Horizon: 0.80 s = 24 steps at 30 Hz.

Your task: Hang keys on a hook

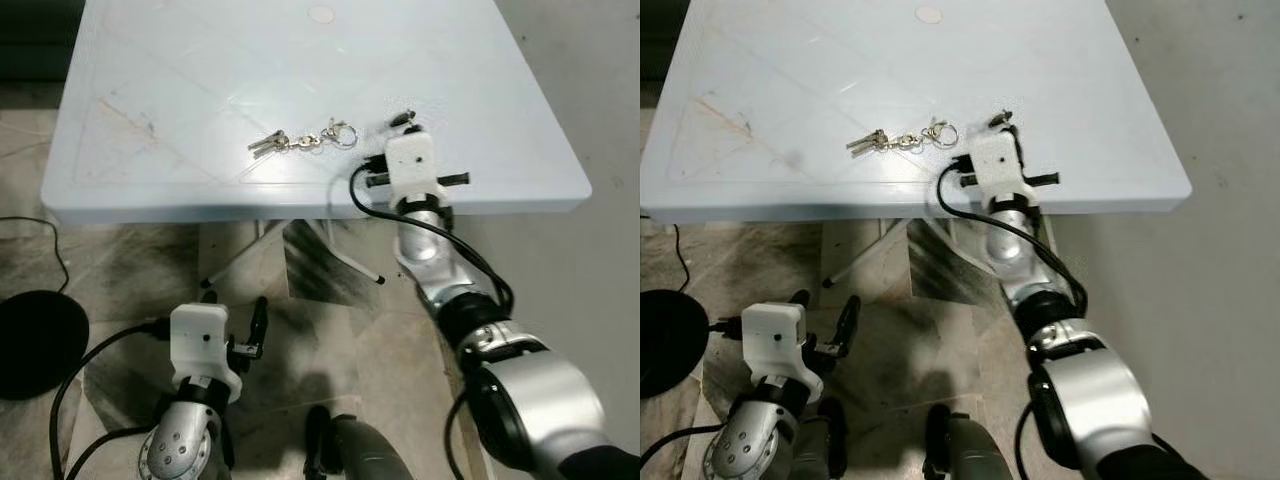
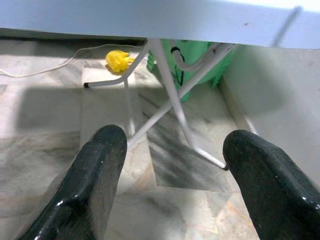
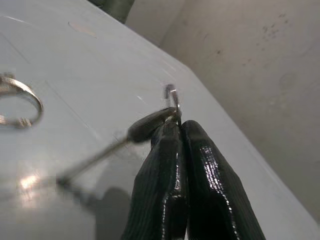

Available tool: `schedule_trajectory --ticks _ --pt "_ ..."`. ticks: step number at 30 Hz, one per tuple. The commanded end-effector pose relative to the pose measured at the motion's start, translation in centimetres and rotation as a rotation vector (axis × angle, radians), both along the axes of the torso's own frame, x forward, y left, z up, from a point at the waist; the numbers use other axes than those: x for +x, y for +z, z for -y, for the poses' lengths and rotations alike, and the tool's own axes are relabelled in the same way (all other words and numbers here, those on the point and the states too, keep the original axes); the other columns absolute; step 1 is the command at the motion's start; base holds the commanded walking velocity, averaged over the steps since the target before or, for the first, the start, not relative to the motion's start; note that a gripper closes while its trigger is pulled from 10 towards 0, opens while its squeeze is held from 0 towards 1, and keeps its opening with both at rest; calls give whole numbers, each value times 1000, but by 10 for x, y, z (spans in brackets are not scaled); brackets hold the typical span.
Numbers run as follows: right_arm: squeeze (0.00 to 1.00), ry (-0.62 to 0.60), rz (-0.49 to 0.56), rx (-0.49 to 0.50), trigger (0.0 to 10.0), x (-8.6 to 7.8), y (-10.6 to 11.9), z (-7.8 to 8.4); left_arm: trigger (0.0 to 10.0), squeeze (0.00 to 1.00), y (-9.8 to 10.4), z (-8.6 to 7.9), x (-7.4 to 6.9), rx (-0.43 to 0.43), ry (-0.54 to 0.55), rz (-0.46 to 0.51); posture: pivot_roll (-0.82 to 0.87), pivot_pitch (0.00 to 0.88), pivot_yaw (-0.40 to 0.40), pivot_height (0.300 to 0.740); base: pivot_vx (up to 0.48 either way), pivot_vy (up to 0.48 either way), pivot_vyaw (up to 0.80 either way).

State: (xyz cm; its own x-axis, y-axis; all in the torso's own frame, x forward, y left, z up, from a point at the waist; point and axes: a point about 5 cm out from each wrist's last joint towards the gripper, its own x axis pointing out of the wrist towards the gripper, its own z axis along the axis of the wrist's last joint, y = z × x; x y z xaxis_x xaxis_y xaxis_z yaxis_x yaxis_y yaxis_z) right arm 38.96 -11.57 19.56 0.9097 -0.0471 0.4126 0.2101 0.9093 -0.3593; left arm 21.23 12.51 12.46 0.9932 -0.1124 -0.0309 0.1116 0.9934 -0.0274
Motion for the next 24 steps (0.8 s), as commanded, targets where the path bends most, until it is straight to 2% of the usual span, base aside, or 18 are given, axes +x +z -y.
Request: schedule_trajectory --ticks 1,5,9,10,11,12,13,14,15,17,18,19,21,22,24 --pt "0 8 11 -15 0 -3 -3 5 10000 0 -5 -1 -1 5 4 -15 57 242 -145 740 0 0 0" --pt "0 18 -18 46 0 -8 -13 13 10000 0 -4 -6 12 10 22 -1 46 215 -139 740 0 0 0" --pt "0 90 -147 276 0 -9 -23 12 10000 0 -1 -11 23 7 54 15 44 191 -136 740 0 0 0" --pt "0 155 -228 432 0 -9 -25 11 10000 0 1 -14 28 -27 74 24 37 175 -136 740 0 0 0" --pt "0 155 -228 432 0 -9 -25 11 10000 0 1 -14 28 -27 74 24 37 175 -136 740 0 0 0" --pt "0 206 -278 549 0 -9 -25 10 10000 0 2 -16 32 -56 89 25 36 171 -136 740 0 0 0" --pt "0 244 -292 625 0 -9 -22 10 10000 0 2 -18 36 -67 101 25 31 159 -138 740 0 0 0" --pt "0 244 -292 625 0 -9 -22 10 10000 0 2 -18 36 -67 101 25 31 159 -138 740 0 0 0" --pt "0 303 -289 691 0 -10 -15 10 10000 0 5 -20 40 -79 111 36 26 152 -139 740 0 0 0" --pt "0 337 -263 701 0 -12 -7 12 10000 0 7 -23 43 -104 135 40 21 143 -139 740 0 0 0" --pt "0 342 -237 657 627 -13 -3 12 10000 0 8 -25 45 -114 148 44 19 140 -138 740 0 0 0" --pt "0 354 -215 610 627 -15 1 13 10000 0 10 -27 47 -123 159 50 19 140 -138 740 0 0 0" --pt "0 357 -212 601 627 -16 1 13 10000 0 10 -27 47 -124 161 52 19 140 -138 740 0 0 0" --pt "0 379 -211 579 10000 -20 4 14 10000 0 11 -30 50 -145 176 50 16 134 -139 740 0 0 0" --pt "0 392 -216 573 10000 -22 6 15 10000 0 12 -31 52 -156 182 49 16 134 -139 740 0 0 0"
